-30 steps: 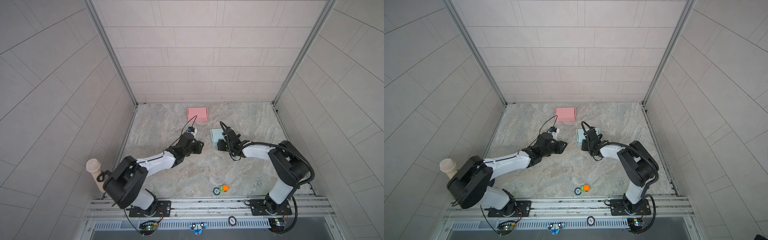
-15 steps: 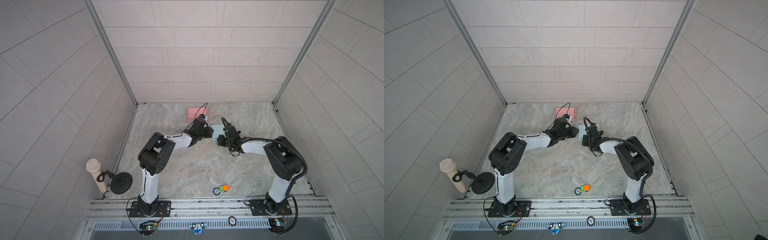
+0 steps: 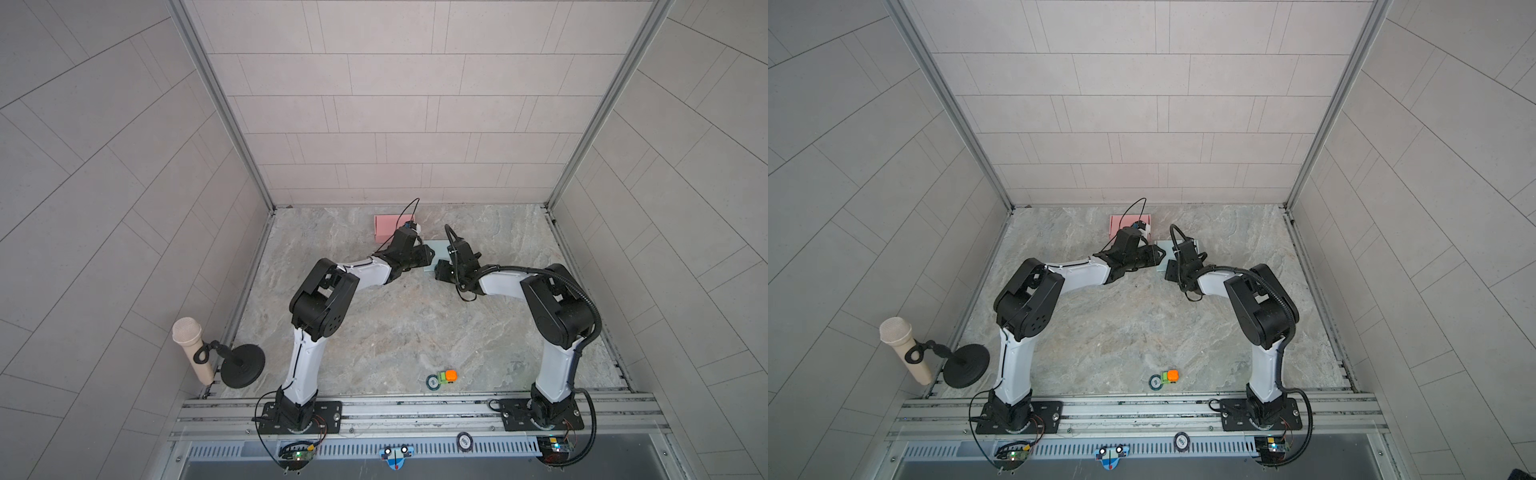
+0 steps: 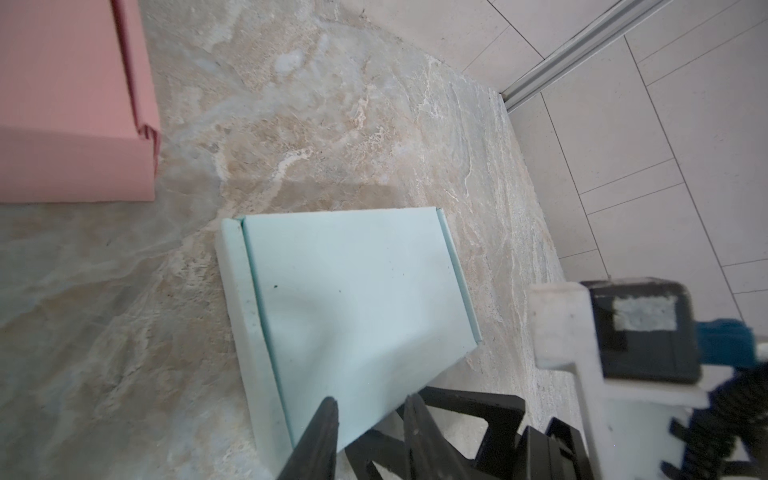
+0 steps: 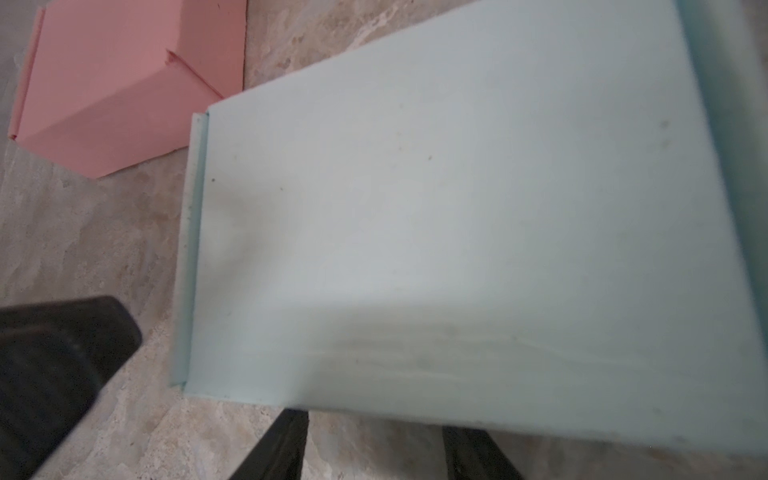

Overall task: Fold the paper box
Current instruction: 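Slide the light-blue box beside the pink box with both grippers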

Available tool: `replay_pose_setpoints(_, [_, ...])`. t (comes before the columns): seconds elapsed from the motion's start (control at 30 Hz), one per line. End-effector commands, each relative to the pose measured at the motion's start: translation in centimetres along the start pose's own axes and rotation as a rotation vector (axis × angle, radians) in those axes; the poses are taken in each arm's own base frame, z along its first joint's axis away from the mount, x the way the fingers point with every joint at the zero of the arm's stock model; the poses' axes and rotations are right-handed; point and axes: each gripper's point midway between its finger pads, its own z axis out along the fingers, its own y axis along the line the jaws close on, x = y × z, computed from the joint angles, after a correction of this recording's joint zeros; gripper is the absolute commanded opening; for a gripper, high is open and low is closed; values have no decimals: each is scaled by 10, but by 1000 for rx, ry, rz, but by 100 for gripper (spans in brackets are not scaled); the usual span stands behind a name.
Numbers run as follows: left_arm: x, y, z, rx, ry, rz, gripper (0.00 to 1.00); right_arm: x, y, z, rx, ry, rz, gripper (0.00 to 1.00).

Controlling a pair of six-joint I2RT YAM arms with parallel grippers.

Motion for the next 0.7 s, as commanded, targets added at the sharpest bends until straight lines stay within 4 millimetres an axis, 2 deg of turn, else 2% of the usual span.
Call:
replay_pose_setpoints(0.0, [-10,25,1,-39,-32,-49,35,11,-10,6,36,48,-5,55])
replay_pose_setpoints(0.13, [-8,31,3,-55,-13,-26,38,11,-15,10,44,54,3,55])
replay_pose_setpoints(0.37, [-23,17,-6,44,-61,-17,50,6,-17,13,58,62,-8,54])
replay_pose_setpoints(0.43, [-34,30,-6,57,-62,-47,50,7,-17,14,60,65,-13,54])
replay_pose_setpoints(0.67, [-33,36,13,76,-43,-84,51,7,-18,16,65,68,-9,54])
